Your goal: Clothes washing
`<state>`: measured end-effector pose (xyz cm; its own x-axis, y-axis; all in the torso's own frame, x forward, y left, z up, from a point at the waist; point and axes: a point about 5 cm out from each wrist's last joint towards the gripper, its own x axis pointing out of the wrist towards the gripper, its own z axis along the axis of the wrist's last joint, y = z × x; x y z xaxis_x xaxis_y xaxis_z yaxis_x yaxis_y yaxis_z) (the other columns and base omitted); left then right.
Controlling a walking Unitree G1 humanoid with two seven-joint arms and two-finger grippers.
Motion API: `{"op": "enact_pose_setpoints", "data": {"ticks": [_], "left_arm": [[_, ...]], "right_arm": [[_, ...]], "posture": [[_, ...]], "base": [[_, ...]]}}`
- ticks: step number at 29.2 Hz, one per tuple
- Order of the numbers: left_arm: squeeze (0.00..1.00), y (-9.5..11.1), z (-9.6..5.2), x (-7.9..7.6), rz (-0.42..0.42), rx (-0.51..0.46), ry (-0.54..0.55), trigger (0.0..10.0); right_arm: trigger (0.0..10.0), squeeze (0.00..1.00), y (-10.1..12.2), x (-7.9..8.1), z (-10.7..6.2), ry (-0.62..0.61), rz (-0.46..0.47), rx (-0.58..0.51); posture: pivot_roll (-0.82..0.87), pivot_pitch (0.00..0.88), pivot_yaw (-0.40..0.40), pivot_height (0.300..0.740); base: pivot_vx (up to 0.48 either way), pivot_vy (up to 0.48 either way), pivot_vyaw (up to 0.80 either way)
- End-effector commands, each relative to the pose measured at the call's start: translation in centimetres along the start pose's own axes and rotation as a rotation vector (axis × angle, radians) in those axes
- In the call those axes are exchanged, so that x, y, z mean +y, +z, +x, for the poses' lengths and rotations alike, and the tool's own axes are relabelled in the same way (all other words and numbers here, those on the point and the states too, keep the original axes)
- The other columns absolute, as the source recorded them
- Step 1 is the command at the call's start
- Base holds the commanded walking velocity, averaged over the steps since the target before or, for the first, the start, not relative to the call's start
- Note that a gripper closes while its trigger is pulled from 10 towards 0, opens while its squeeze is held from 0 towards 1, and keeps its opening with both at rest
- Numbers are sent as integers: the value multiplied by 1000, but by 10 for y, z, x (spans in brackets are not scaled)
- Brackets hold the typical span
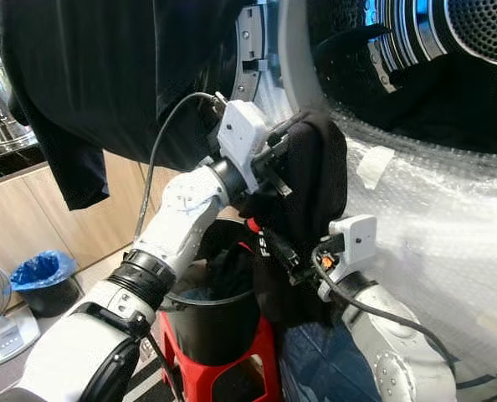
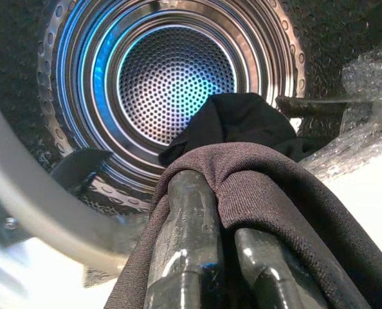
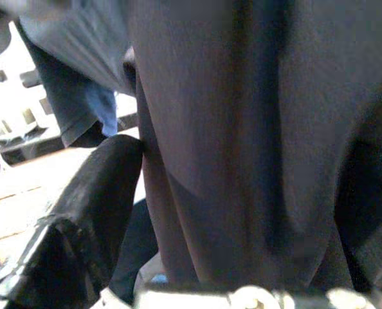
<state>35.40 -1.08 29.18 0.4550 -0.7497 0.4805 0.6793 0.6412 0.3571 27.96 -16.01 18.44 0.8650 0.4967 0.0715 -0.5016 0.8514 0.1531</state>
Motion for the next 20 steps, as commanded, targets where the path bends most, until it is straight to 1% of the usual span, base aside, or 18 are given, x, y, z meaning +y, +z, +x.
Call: {"op": "enact_pose_setpoints", "data": {"ticks": [1,7,9,10,15,16,17,18,20], "left_arm": [[0,10,10,-1,47,-26,-5,10000],[0,10,16,-6,35,-29,23,10000],[0,13,25,-14,16,-40,34,10000],[0,13,27,-16,13,-42,35,10000],[0,21,36,-26,15,-70,33,10000],[0,21,36,-26,15,-70,33,10000],[0,22,38,-29,9,-81,22,10000],[0,24,40,-33,8,-87,16,10000],[0,25,41,-35,7,-93,11,10000]], "right_arm": [[10000,0,7,5,1,13,11,-40],[10000,0,9,9,4,19,22,-52],[10000,0,9,14,9,24,24,-58],[10000,0,9,15,9,24,25,-58],[10000,0,9,11,17,-57,59,-71],[10000,0,9,11,17,-57,59,-71],[10000,0,10,11,19,-67,66,-82],[10000,0,10,10,21,-101,78,-95],[10000,0,9,9,22,-121,85,-99]], "posture": [[-207,0,113,740],[-206,0,113,740],[-200,0,113,740],[-200,0,113,740],[-196,0,114,740],[-196,0,114,740],[-194,0,113,740],[-191,0,114,740],[-189,0,113,740]], "base": [[0,0,0],[0,0,0],[0,0,0],[0,0,0],[0,0,0],[0,0,0],[0,0,0],[0,0,0],[0,0,0]]}}
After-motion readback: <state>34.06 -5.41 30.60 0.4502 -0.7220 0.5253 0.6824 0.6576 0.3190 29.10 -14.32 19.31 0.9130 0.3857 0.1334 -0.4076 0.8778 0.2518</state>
